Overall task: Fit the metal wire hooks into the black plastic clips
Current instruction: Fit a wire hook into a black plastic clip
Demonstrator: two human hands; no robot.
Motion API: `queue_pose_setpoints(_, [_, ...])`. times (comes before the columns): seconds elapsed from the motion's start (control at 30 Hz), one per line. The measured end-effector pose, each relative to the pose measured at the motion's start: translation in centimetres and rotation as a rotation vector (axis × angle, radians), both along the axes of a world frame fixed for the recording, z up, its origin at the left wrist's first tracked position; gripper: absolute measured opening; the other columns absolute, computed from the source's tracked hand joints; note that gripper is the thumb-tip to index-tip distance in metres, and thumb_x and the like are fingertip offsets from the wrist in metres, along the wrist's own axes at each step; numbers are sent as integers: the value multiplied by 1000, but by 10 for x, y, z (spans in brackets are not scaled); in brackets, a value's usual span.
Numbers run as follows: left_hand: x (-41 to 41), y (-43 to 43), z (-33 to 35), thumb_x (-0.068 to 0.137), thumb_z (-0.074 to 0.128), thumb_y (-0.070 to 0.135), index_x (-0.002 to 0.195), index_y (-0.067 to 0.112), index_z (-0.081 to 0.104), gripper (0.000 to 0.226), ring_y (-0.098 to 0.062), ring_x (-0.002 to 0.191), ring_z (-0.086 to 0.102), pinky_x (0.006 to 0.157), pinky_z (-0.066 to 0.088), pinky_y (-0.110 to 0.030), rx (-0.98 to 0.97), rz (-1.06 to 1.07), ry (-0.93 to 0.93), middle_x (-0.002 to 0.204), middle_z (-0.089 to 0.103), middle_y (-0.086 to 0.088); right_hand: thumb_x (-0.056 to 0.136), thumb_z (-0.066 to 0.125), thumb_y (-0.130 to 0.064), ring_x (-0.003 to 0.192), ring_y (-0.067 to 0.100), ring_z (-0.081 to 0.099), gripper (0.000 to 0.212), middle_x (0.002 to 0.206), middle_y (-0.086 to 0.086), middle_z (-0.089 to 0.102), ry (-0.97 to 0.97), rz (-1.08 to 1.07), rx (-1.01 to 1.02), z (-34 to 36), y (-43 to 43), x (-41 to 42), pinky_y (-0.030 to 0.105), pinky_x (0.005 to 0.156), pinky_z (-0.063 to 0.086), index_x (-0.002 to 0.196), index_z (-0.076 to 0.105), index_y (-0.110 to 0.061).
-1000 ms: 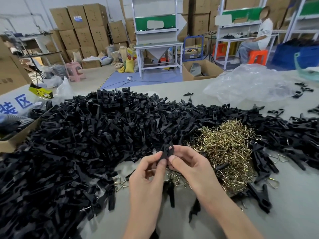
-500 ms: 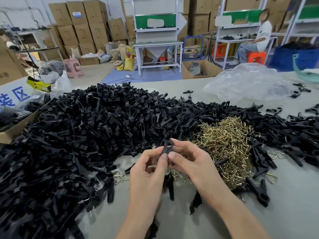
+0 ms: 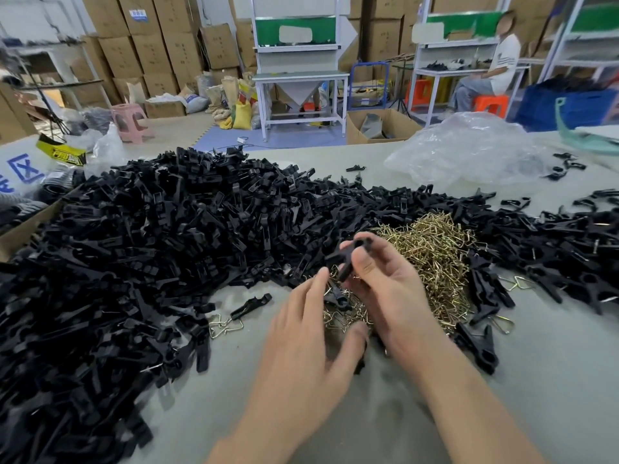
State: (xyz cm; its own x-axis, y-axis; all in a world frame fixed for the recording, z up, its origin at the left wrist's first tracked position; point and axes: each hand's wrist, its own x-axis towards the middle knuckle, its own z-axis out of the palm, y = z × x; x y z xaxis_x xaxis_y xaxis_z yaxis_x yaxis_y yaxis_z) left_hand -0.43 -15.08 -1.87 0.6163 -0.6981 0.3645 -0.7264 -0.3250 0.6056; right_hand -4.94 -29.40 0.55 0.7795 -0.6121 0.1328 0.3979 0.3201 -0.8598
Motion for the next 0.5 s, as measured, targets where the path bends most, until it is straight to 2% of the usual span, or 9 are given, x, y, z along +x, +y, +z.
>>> queue_pose_setpoints(0.07, [1,1,-6,95,29,66,154,33,16,69,1,136,26,110,23,-20,111,34,-114,147,28,19,79,68,-18,81,12,69,28,99,3,75,-62,-48,118,4,-7,-4,25,69,58,107,67,-12])
queue_pose_setpoints(0.13, [8,2,-6,100,29,52,152,31,27,56,-10,133,36,110,28,-27,251,87,-227,143,41,13,80,68,-17,79,12,68,29,98,3,74,-79,-64,171,5,-11,-8,24,68,58,108,65,-10])
queue_pose_setpoints(0.23, [26,8,0,104,31,39,151,35,28,48,-11,130,40,109,28,-29,409,163,-258,142,45,16,80,67,-17,80,12,67,27,96,2,74,-66,-60,152,5,-9,-6,25,69,57,107,65,-13])
queue_pose_setpoints(0.3, [38,16,6,103,37,31,149,34,34,46,-15,129,45,108,32,-34,480,275,-267,142,47,11,80,67,-18,80,13,66,27,96,2,73,-49,-55,130,4,-6,-4,26,69,56,107,65,-15])
queue_pose_setpoints(0.4, [50,25,10,100,49,25,136,23,56,37,-26,113,56,96,42,-42,426,432,-281,125,60,0,81,67,-18,78,13,67,28,96,2,73,-50,-45,122,4,-4,-2,26,69,56,108,65,-16])
queue_pose_setpoints(0.5, [42,19,7,93,61,33,120,21,69,31,-26,105,61,93,43,-44,336,360,-367,112,67,2,80,68,-20,79,12,67,29,97,1,74,-39,-52,118,3,-4,-2,27,70,56,108,65,-17])
